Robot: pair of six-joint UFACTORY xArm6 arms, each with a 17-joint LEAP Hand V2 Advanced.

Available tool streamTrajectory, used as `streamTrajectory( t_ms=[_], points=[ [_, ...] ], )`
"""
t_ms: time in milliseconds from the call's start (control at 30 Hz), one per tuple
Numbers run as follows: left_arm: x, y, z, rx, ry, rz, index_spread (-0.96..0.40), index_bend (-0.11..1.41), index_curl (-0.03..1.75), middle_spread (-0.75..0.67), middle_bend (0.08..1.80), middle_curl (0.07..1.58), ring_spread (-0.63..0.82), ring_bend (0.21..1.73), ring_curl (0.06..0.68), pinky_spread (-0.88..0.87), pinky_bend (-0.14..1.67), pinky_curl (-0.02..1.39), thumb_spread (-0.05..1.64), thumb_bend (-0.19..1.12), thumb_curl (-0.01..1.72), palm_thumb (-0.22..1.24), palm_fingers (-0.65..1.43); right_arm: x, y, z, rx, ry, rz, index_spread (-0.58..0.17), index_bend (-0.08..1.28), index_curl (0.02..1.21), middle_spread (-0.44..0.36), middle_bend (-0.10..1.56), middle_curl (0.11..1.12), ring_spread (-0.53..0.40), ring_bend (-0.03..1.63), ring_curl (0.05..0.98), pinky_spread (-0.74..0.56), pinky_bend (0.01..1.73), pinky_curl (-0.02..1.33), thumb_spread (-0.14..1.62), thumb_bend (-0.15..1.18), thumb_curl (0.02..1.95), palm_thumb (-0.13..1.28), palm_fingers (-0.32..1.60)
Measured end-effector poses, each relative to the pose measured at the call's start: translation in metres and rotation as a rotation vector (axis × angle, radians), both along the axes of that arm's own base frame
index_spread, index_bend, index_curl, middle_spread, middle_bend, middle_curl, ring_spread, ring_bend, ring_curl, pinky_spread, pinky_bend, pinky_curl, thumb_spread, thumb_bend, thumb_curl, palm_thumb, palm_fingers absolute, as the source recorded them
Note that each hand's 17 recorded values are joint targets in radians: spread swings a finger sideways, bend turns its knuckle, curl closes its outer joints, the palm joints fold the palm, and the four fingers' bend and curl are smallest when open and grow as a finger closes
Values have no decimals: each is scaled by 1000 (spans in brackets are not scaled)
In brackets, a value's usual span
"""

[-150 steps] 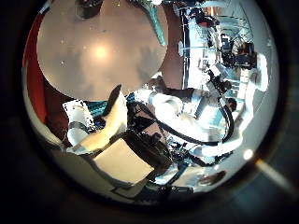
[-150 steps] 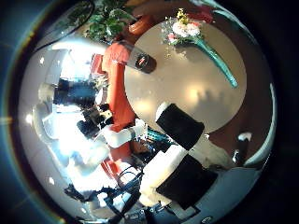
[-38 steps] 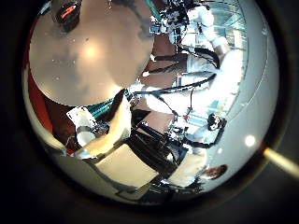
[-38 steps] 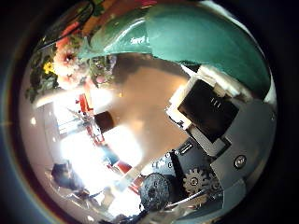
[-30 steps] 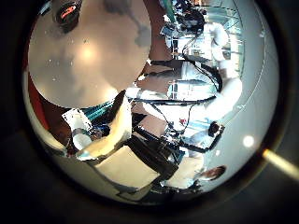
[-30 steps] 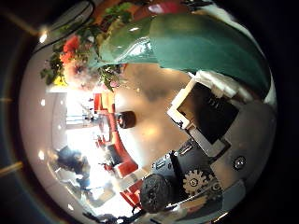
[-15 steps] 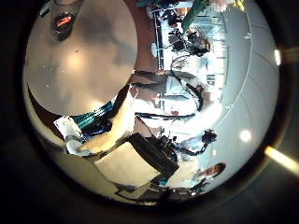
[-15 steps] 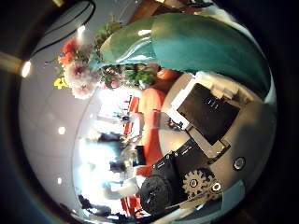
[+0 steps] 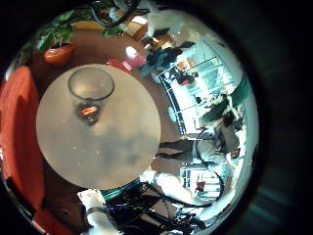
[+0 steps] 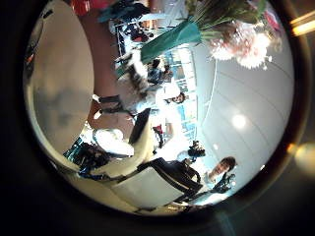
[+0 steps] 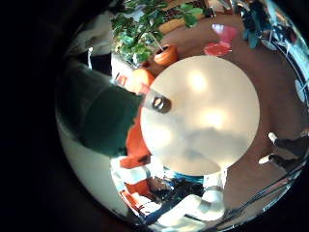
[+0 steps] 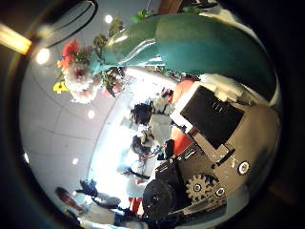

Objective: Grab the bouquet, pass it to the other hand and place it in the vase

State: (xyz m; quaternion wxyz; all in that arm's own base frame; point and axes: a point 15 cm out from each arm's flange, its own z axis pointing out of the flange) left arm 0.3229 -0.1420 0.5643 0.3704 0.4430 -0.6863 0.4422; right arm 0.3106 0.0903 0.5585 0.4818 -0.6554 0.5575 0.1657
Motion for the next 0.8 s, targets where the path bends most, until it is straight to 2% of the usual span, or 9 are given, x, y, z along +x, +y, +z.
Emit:
streamTrajectory(
  t_ms=[100,167,333,533,667,800],
  points=[
    [-7,-7,27,-154,-18,-72,234,144,293,449,199,344,505,686,207,459,362,363,911,-45,327,227,135,-5,11,4,-2,-12,23,-225,1170,904,-128,1386,789,-192,1451,711,-191,1342,742,895,40,1148,1118,1128],
    [-9,-9,34,-210,-15,-106,246,143,287,466,205,344,516,692,206,464,363,360,888,-40,328,220,123,-7,19,6,-1,-18,40,-224,1171,902,-128,1388,787,-191,1452,712,-192,1336,752,893,38,1164,1118,1128],
    [-4,-21,37,-294,26,-160,251,164,285,481,241,352,531,682,195,478,350,349,862,-34,332,224,136,-10,37,8,3,-22,80,-223,1177,897,-127,1391,781,-191,1452,712,-196,1321,777,889,33,1199,1117,1128],
    [-9,-49,37,-316,105,-261,238,173,295,477,280,362,542,659,182,485,328,338,860,-18,345,292,167,-7,55,2,10,7,122,-220,1185,892,-127,1394,776,-191,1451,712,-199,1298,803,887,33,1241,1124,1129],
    [1,-57,37,-331,124,-253,173,199,320,322,417,409,507,630,165,481,245,308,890,-12,354,376,309,-11,67,-8,18,41,154,-219,1187,888,-126,1395,773,-191,1451,712,-201,1287,818,887,30,1266,1123,1130],
    [5,-67,41,-366,141,-259,78,236,365,105,681,525,262,671,171,381,167,276,918,-6,364,470,553,-9,69,-28,15,84,154,-219,1193,887,-126,1396,770,-191,1450,712,-203,1277,833,888,27,1288,1121,1130]
  ],
)
